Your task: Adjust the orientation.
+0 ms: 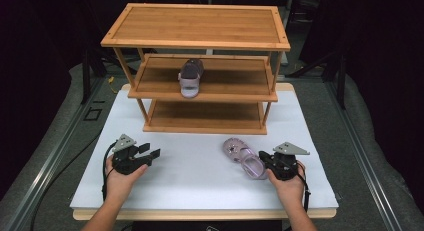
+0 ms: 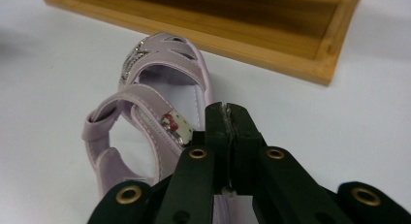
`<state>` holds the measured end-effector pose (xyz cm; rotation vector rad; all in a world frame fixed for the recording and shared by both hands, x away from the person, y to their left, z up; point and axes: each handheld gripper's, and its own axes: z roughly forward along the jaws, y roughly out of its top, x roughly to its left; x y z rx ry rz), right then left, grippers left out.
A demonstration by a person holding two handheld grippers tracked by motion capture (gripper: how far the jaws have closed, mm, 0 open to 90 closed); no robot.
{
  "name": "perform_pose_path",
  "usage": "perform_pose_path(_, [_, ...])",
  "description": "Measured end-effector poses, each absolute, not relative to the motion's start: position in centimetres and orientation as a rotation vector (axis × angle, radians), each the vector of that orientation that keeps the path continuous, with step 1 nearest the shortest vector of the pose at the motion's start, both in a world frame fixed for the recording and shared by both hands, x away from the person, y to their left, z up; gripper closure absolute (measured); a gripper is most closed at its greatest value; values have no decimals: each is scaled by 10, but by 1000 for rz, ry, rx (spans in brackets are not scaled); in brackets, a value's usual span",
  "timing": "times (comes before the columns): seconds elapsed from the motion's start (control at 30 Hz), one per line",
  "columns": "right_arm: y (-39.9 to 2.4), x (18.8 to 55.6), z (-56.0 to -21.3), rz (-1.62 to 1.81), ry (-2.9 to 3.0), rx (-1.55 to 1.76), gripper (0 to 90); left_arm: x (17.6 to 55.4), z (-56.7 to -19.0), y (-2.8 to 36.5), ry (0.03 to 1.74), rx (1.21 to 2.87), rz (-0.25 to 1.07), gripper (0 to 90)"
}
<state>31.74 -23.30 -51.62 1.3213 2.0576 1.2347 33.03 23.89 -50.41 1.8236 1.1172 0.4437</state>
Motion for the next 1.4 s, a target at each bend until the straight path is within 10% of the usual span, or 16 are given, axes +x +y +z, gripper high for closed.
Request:
perform_pose_path(0.7, [-268,354,-495,1115,2187,1293,725,336,-510,253,1155,1788,382,475])
perform_pose_path(1.0, [-234,370,-444,718,2618,939,679,337,-513,251,1155,1813,366,473])
perform_pose_path(1.4, [-203,405,-462,275,2857,955,673,338,-516,248,1152,1841,340,468])
